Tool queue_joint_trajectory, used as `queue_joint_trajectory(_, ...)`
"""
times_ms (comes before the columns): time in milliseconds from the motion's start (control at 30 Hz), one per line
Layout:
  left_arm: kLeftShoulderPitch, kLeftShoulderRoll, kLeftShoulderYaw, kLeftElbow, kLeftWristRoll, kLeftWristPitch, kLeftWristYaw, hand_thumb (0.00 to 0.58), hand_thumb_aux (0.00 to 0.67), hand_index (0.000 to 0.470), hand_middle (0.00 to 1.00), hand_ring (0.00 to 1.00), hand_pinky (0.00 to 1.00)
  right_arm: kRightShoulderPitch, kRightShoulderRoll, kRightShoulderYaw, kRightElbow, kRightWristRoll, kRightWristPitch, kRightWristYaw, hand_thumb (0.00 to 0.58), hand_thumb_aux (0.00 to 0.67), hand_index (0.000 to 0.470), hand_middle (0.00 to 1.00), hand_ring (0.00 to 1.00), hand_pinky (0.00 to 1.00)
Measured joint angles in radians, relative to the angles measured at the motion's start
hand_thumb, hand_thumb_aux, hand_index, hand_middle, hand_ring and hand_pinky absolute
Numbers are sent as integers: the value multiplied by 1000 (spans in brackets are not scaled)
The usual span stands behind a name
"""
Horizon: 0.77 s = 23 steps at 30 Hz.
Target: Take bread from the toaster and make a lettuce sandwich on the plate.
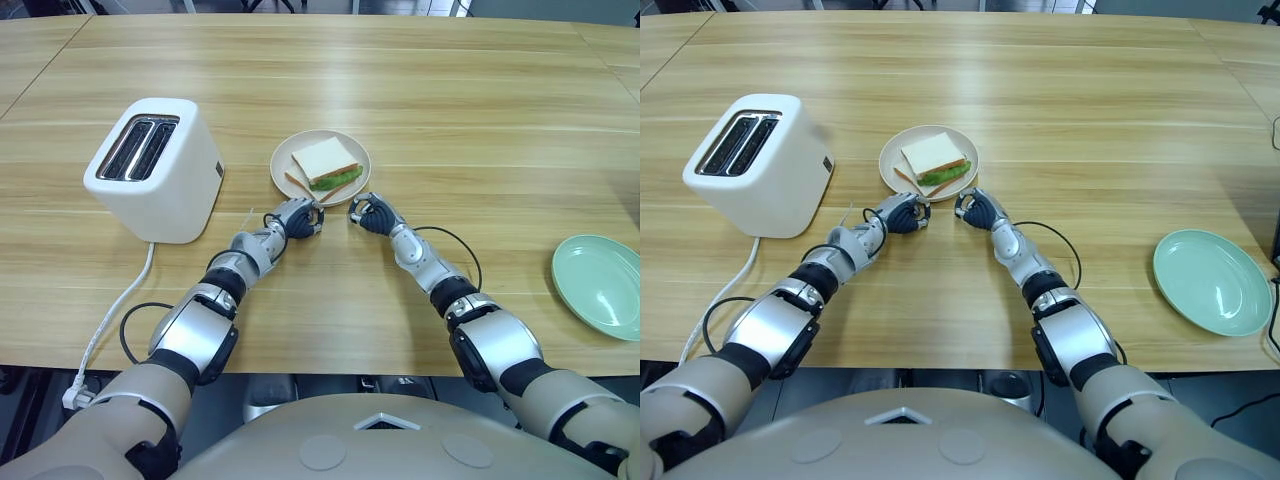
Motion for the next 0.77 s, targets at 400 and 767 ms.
queue_joint_trajectory(400,314,-75,284,-487,-457,-307,-86,0,0,0,0,0,0,235,-106,-171,-406,104,-295,-211,0,0,0,0,0,0)
queue_joint_trajectory(767,370,-89,407,-618,-433,-266,10,0,0,0,0,0,0,335,-63,-228,-565,158,-283,-188,0,0,0,0,0,0)
